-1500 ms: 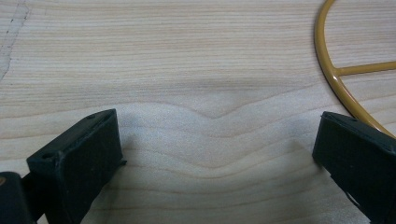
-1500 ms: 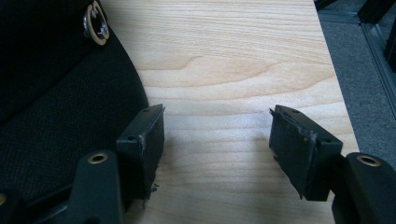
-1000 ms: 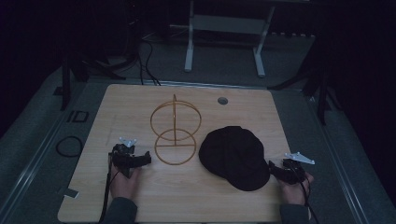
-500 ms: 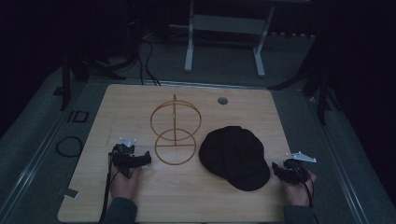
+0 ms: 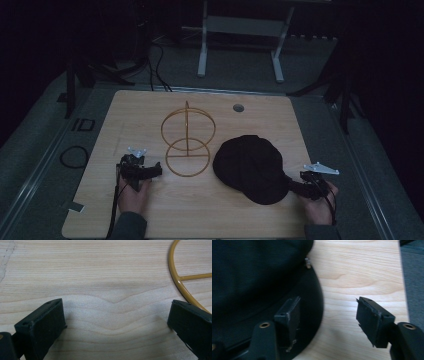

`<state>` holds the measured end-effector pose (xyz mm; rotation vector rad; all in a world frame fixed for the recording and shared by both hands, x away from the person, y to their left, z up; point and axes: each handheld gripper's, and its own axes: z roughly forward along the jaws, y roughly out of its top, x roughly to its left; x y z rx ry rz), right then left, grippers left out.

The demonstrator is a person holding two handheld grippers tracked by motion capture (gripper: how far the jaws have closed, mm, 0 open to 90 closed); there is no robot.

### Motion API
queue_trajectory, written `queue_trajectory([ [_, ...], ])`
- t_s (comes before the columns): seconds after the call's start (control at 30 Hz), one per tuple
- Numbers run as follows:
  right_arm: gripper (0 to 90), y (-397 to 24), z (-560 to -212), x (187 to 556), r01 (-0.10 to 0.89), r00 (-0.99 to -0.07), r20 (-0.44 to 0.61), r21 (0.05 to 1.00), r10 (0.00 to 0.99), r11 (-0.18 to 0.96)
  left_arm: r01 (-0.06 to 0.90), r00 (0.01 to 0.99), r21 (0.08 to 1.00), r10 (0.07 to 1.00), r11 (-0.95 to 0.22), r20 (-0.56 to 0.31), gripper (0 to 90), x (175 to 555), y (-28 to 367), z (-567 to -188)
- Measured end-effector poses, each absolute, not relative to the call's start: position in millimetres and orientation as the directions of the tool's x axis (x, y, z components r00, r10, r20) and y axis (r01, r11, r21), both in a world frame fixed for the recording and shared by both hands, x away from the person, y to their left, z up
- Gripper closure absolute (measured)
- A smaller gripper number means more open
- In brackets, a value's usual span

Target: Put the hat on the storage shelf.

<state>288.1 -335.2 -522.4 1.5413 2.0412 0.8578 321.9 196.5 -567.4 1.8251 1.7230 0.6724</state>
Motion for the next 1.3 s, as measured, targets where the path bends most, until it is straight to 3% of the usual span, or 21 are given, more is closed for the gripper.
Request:
queue_trajectory([
  [0.23,22.3,-328,-512,286,0.664,-0.355,-0.003,0.704,0.935,0.254,0.731,0.058,0.682,0.998,-0.038,-0.006,0.8,322,196,-567],
  [0.67,12.2,-326,-482,288,0.624,-0.472,0.082,0.735,0.878,0.266,0.73,0.056,0.682,0.998,-0.037,-0.005,0.8,322,196,-567],
  [1.3,11.8,-288,-457,309,0.568,-0.576,0.025,0.731,0.817,0.378,0.731,0.057,0.682,0.998,-0.038,-0.005,0.8,322,196,-567],
])
